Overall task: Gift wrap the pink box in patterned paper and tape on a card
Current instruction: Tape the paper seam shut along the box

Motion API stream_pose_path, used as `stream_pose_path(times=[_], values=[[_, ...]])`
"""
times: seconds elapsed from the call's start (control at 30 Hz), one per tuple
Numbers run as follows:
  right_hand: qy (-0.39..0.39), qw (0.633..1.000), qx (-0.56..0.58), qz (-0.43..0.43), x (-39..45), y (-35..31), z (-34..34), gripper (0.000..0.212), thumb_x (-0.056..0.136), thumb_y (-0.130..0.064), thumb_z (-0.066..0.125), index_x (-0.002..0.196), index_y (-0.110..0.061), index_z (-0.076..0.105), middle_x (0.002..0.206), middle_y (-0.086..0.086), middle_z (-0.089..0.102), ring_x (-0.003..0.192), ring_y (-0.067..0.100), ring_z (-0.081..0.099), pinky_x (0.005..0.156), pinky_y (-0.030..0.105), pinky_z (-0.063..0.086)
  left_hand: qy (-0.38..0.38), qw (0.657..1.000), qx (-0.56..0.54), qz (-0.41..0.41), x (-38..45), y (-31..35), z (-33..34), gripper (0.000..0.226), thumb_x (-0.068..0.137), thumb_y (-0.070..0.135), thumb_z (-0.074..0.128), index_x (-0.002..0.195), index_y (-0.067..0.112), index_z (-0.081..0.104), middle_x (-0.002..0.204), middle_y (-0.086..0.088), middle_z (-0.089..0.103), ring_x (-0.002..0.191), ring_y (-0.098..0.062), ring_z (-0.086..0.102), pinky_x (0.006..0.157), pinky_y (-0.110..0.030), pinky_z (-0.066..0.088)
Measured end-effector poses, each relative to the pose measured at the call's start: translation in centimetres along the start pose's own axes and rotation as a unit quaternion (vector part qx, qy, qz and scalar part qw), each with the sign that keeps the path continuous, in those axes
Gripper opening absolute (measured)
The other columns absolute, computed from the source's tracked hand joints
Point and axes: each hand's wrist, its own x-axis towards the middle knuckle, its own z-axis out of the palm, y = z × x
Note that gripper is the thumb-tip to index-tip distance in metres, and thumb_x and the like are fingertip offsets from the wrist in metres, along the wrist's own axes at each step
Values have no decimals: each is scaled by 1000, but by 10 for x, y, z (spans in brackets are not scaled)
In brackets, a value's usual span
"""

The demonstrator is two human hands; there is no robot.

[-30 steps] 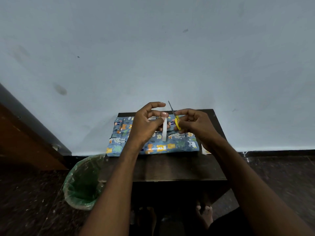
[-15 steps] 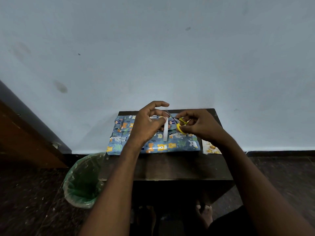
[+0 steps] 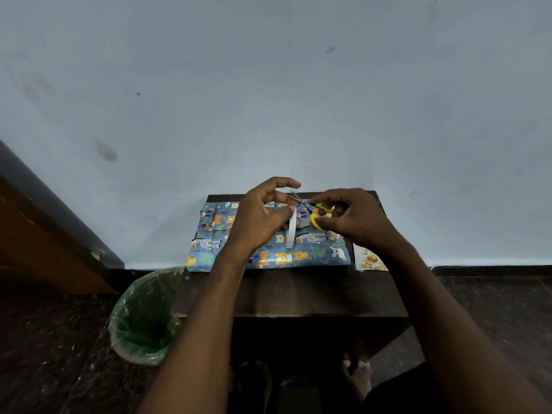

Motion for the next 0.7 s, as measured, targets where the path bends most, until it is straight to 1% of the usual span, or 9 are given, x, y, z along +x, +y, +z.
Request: stream_pose_path(times=[0.07, 0.13, 0.3, 0.43, 0.5, 0.57, 0.63, 0.7], values=[[6, 1000, 10, 2, 0, -1, -1, 31, 77, -22, 89, 107, -30, 82, 79, -17, 72, 60, 11, 58, 58, 11, 44, -1, 1000, -4, -2, 0, 0, 0, 45, 93, -8, 67, 126, 23, 71, 100, -2, 80, 78, -16, 80, 67, -32, 65], [8, 1000, 20, 7, 1, -2, -1, 31, 78, -21, 89, 107, -30, 83, 78, -16, 72, 58, 4, 55, 56, 10, 42, -2, 1000, -4, 0, -1, 0, 0, 45, 93, -8, 67, 126, 23, 72, 99, -1, 80, 78, -16, 80, 66, -31, 65], [7, 1000, 8, 10, 0, -4, -3, 30, 80, -15, 88, 107, -25, 83, 76, -20, 69, 60, -6, 58, 57, 7, 39, -5, 1000, -5, 3, 0, -2, 0, 45, 93, -7, 67, 126, 24, 72, 99, 0, 80, 78, -18, 80, 66, -32, 65], [9, 1000, -15, 16, 3, -2, -3, 27, 82, -15, 86, 107, -25, 83, 81, -10, 75, 59, -7, 57, 56, 7, 37, -11, 1000, -14, 1, 0, -2, 1, 44, 94, -8, 67, 126, 22, 71, 100, -2, 80, 74, -19, 79, 66, -30, 64], [11, 999, -28, 11, 3, -1, -3, 27, 82, -17, 86, 106, -29, 83, 80, -10, 75, 61, -6, 58, 58, 11, 38, -11, 1000, -12, 1, 0, -2, 1, 45, 94, -7, 68, 128, 23, 71, 100, -1, 80, 74, -20, 79, 65, -30, 64], [0, 1000, -30, 8, 1, -1, -4, 30, 80, -20, 88, 107, -31, 82, 81, -11, 74, 61, -3, 58, 61, 17, 43, -11, 1000, -12, 1, 1, -2, 1, 49, 94, -7, 68, 131, 24, 70, 100, -1, 80, 76, -20, 80, 66, -32, 64], [-28, 999, -18, 14, 0, -1, -6, 34, 77, -23, 90, 109, -32, 81, 82, -17, 72, 62, 0, 58, 63, 18, 45, -7, 1000, -19, -2, 1, -3, 0, 55, 93, -8, 67, 136, 26, 67, 101, -2, 79, 79, -19, 80, 68, -34, 65], [-38, 999, 0, 26, -1, 2, -8, 35, 76, -25, 91, 109, -31, 80, 76, -23, 70, 63, 2, 59, 64, 19, 48, 0, 1000, -23, -2, 2, -4, 0, 61, 94, -7, 68, 143, 27, 62, 101, -2, 80, 83, -18, 80, 71, -37, 67]])
